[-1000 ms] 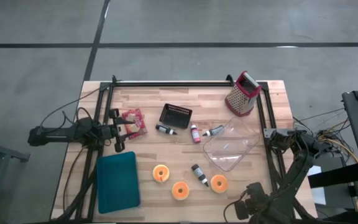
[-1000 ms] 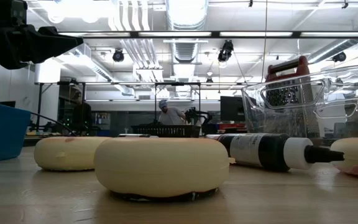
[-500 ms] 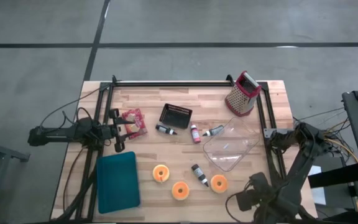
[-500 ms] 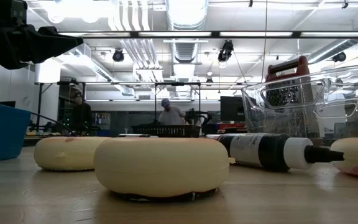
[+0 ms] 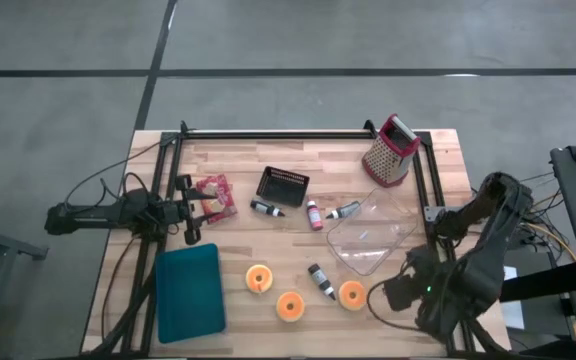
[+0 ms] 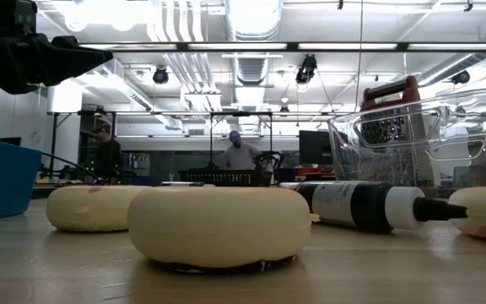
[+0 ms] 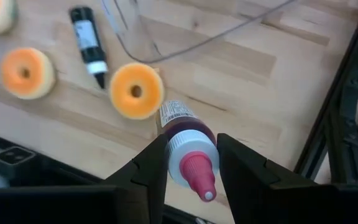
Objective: Pick & Place Food Item
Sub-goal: Put the bottom pink food coloring bottle into the transparent bin, then put the top right black food coloring bottle into the transparent bin
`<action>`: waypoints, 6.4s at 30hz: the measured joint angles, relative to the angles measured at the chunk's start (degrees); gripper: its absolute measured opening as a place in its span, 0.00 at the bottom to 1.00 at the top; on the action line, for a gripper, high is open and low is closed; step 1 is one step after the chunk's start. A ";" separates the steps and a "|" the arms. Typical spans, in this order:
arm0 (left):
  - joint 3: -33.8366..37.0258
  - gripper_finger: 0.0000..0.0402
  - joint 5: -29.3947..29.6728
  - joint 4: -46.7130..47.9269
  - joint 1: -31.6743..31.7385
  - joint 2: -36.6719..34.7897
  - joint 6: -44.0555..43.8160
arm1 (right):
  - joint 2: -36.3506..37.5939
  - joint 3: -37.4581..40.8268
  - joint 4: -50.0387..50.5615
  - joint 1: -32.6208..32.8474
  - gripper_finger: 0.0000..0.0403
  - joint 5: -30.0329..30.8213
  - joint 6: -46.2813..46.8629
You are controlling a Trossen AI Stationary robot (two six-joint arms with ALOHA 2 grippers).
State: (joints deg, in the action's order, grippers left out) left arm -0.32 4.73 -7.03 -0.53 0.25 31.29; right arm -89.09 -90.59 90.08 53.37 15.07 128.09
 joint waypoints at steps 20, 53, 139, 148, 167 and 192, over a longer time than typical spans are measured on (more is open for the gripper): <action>0.01 0.50 0.01 0.04 0.02 0.00 0.00 | 4.32 0.17 -0.06 -19.91 0.31 4.55 -28.95; 0.01 0.50 0.02 0.07 0.01 0.00 0.00 | 3.71 16.41 -15.62 -25.62 0.30 -5.00 -31.45; 0.00 0.50 0.02 0.05 0.01 0.07 0.00 | 21.00 41.18 -14.45 -42.59 0.33 -7.43 -24.54; 0.01 0.50 0.01 0.05 0.02 0.07 0.00 | 21.00 41.77 -15.67 -42.56 0.34 -7.46 -23.20; 0.01 0.50 0.01 0.04 0.02 0.07 0.00 | 21.00 41.83 -16.48 -42.56 0.48 -7.61 -21.13; 0.01 0.50 0.01 0.07 0.02 0.07 0.01 | 20.77 30.28 -11.99 -42.52 0.46 1.40 -27.54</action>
State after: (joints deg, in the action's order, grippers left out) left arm -0.31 4.74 -6.96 -0.51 0.32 31.29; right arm -68.32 -60.31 78.09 10.85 16.47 100.54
